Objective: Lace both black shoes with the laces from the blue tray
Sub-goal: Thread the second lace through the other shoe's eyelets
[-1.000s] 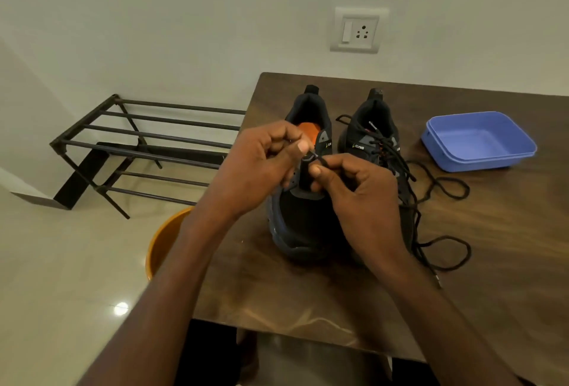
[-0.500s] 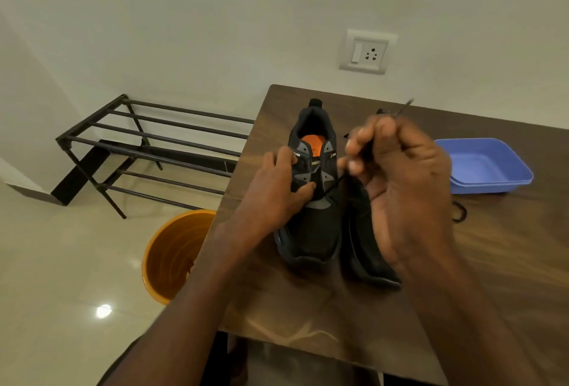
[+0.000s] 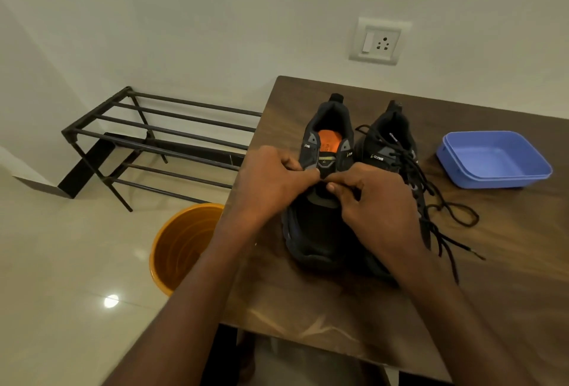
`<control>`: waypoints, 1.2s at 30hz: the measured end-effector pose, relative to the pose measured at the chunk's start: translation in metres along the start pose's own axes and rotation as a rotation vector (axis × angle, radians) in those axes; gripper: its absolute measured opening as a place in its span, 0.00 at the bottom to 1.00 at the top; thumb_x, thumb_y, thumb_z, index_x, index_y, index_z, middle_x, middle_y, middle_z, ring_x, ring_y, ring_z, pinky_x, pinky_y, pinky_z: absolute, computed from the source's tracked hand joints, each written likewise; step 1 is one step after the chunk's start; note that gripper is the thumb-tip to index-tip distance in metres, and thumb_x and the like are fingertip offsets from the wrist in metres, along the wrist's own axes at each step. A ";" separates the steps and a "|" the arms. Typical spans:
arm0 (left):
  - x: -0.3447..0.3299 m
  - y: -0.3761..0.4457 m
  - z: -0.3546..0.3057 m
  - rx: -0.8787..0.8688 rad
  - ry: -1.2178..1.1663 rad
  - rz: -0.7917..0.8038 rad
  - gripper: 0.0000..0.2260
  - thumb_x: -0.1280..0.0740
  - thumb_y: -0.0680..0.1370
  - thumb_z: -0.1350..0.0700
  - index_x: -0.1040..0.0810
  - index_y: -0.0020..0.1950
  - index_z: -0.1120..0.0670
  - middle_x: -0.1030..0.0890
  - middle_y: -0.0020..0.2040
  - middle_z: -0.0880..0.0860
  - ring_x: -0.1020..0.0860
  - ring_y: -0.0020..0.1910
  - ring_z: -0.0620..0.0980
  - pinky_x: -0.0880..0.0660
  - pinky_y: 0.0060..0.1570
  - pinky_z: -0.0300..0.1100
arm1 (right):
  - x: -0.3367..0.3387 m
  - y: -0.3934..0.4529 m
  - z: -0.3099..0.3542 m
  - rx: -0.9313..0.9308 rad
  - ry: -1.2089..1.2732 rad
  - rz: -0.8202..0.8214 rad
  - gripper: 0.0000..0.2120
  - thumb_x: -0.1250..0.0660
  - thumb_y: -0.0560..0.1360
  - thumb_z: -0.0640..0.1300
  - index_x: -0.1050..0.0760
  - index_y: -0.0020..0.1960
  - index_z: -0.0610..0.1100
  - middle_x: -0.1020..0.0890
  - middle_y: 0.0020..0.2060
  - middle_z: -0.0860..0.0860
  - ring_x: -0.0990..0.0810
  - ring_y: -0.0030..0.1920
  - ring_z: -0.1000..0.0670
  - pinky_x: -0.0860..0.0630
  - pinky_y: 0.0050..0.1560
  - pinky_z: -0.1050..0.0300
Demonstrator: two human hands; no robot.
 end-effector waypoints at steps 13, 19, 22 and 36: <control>-0.002 0.002 0.012 0.125 -0.197 0.092 0.12 0.22 0.75 0.50 0.16 0.44 0.60 0.14 0.41 0.54 0.13 0.43 0.48 0.14 0.43 0.48 | -0.014 0.009 -0.006 -0.100 0.080 0.048 0.07 0.27 0.76 0.52 0.15 0.54 0.59 0.25 0.44 0.58 0.24 0.45 0.57 0.20 0.45 0.51; -0.003 0.001 0.009 0.096 -0.200 0.092 0.12 0.22 0.75 0.50 0.16 0.44 0.60 0.14 0.40 0.54 0.14 0.41 0.48 0.14 0.41 0.48 | -0.019 0.010 -0.014 -0.135 0.146 0.081 0.06 0.26 0.76 0.51 0.14 0.52 0.59 0.25 0.44 0.57 0.23 0.46 0.55 0.20 0.48 0.45; -0.002 0.001 0.009 0.088 -0.212 0.109 0.13 0.22 0.75 0.49 0.16 0.44 0.59 0.14 0.40 0.53 0.14 0.41 0.46 0.15 0.40 0.43 | -0.023 0.010 -0.015 -0.152 0.153 0.101 0.07 0.26 0.76 0.51 0.15 0.53 0.59 0.25 0.45 0.57 0.24 0.46 0.56 0.20 0.48 0.47; -0.006 -0.001 0.013 0.029 -0.147 0.220 0.04 0.24 0.76 0.62 0.16 0.49 0.57 0.14 0.46 0.54 0.14 0.48 0.50 0.15 0.50 0.50 | -0.029 0.006 -0.012 -0.211 0.054 0.046 0.02 0.27 0.78 0.45 0.16 0.50 0.51 0.27 0.51 0.54 0.25 0.46 0.57 0.31 0.43 0.67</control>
Point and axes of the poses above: each hand's wrist, its own y-axis towards the middle knuckle, its own x-axis out of the back of the hand, z = x × y, the point moved 10 cm from there along y, towards the middle knuckle
